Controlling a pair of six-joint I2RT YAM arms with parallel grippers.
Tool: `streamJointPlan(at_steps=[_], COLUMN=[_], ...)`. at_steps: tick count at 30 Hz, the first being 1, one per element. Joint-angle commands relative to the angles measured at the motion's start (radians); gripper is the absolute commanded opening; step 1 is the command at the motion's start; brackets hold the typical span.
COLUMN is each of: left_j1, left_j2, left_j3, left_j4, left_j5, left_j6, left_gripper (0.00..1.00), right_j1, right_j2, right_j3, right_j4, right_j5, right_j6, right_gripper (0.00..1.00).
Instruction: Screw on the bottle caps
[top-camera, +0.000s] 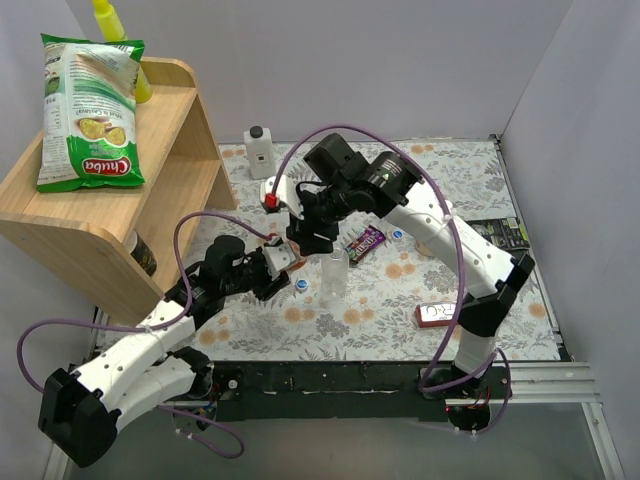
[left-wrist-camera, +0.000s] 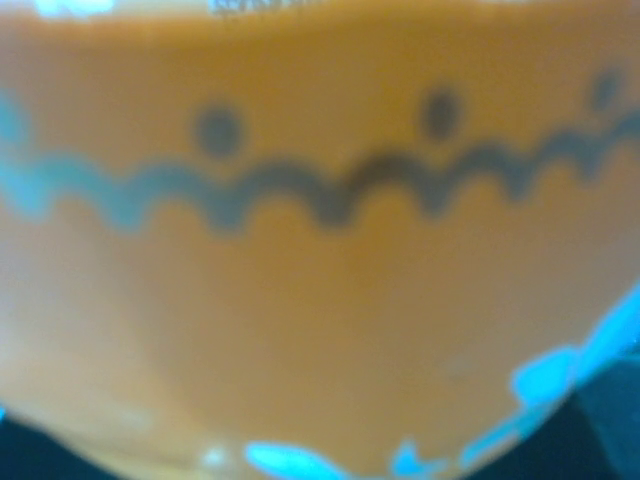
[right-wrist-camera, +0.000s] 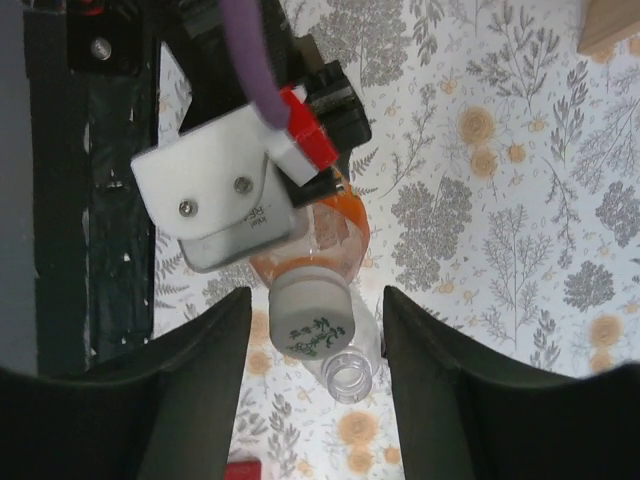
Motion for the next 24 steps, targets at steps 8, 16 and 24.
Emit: streamJointPlan(at_steps=[8, 16, 24], left_j1=[-0.007, -0.007, -0.007], left_j2=[0.007, 0.063, 0.067], left_j3=[0.104, 0.155, 0.163], left_j4=[-0.351, -0.368, -0.367], left_j5=[0.283, 0.356, 0.366], left_j6=[0.363, 0.379, 0.389], left_gripper=[0.0, 0.0, 0.0], right_j1=[0.097, 0.178, 0.191], right_j2=[-0.45, -0.432, -0.415], right_j3=[-0.473, -0.49, -0.507], right_j4=[0.175, 0.176, 0.175], right_j5=[0.019, -0.001, -0.004], right_j6=[-0.546, -0.689, -0.738], right_gripper=[0.62, 0.59, 0.52])
